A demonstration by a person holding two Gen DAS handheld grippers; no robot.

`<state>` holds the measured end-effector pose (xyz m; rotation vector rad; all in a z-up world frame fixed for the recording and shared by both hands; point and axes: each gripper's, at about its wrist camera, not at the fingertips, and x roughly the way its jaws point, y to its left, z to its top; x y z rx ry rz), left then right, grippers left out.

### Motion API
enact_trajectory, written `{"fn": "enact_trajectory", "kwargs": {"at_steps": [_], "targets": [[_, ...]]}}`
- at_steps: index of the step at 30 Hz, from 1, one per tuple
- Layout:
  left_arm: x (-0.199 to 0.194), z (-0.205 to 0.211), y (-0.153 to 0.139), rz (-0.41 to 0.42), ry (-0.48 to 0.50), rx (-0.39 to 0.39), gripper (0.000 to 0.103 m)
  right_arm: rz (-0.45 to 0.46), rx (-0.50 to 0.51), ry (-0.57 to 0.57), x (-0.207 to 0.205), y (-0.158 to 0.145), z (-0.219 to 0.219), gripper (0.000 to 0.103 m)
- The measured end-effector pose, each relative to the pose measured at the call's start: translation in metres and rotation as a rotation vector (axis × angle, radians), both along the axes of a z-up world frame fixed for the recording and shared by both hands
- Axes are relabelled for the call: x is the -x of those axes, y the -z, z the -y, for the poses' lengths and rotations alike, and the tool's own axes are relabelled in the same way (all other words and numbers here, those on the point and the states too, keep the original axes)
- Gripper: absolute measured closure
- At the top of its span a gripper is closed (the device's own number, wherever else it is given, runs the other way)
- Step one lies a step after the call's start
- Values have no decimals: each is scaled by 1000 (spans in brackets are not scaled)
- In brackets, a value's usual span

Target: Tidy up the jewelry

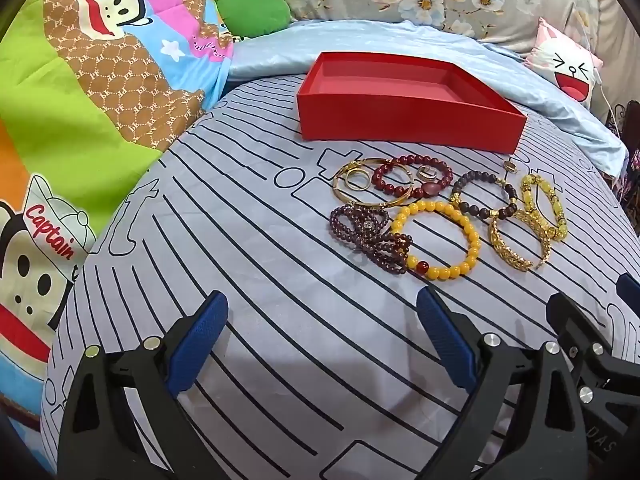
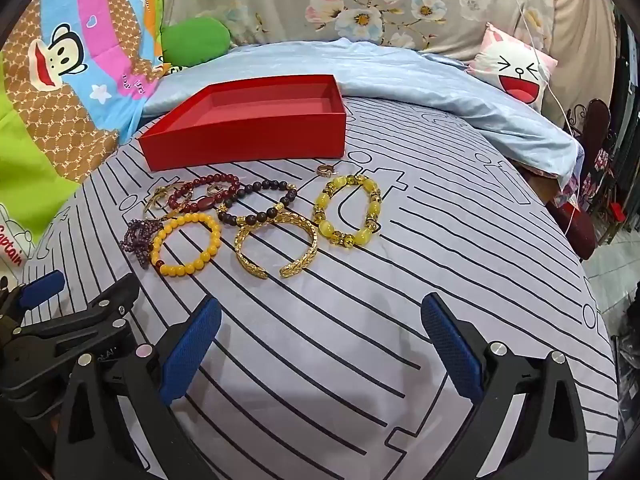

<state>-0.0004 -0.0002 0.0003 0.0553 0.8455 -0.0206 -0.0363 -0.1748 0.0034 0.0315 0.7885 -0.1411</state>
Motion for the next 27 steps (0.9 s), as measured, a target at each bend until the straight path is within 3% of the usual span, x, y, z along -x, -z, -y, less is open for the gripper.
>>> {"fn": "enact_trajectory", "kwargs": {"at_steps": [27], "targets": [[2, 3, -4, 22, 8, -4, 13, -5, -4, 3, 5, 1, 2, 6]]}}
